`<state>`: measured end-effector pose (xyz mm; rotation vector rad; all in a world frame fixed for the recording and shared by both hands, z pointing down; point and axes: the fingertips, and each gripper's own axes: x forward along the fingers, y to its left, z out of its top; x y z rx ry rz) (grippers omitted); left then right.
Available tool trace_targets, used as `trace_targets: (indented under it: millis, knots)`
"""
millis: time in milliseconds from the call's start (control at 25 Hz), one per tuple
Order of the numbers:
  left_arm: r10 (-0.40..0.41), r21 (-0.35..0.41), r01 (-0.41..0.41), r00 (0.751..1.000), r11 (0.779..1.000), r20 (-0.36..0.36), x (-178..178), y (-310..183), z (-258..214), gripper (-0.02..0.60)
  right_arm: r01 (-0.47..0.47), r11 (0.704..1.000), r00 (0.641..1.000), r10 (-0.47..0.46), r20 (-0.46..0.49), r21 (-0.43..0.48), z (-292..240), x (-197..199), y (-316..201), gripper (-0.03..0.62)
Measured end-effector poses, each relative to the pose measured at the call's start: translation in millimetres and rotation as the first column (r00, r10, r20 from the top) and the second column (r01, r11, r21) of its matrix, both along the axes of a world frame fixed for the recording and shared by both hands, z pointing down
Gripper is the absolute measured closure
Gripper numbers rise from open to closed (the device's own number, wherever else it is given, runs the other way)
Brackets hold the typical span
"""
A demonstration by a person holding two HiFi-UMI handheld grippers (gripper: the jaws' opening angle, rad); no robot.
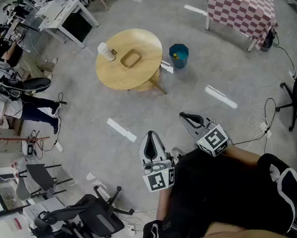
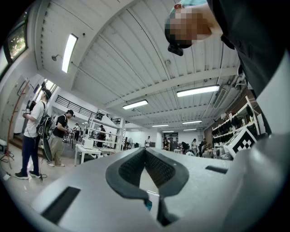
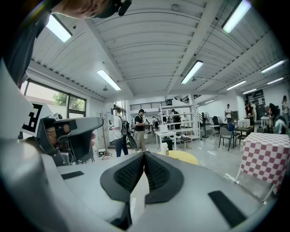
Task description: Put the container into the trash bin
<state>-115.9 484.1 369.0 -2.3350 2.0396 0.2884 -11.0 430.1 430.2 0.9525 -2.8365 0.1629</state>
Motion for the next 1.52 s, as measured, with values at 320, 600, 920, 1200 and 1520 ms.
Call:
trace_targets:
  millis: [320,600,920,1200,1520]
  knots:
    - [-0.013,-0.003,0.013,1.0,1.0,0.0,17.3,-3.4,-0.9,0.572,0.024,1.0,1.0,-0.024,0.017,0.003,-2.2,15.0,-0.7,0.569]
    - [-0.027,-0.014,0.027,1.0,1.0,0.01,46.6,-6.9,1.2,0.572,0.047,0.999,0.998,-0.047,0.042,0.002,-0.1,41.1,-4.5,0.568]
    - [-0.049,-0.053,0.05,0.999,0.997,0.024,74.7,-20.6,16.2,0.572,0.089,0.996,0.996,-0.089,0.02,-0.002,17.1,65.3,-28.8,0.568]
    - [-0.036,-0.057,0.036,0.999,0.998,0.0,55.3,-75.6,34.0,0.572,0.078,0.997,0.997,-0.078,-0.013,-0.005,33.9,50.8,-72.7,0.568]
    - [-0.028,-0.037,0.027,0.999,0.999,-0.024,-4.8,-166.3,32.9,0.572,0.093,0.996,0.993,-0.093,-0.077,-0.011,44.5,-6.2,-147.9,0.568]
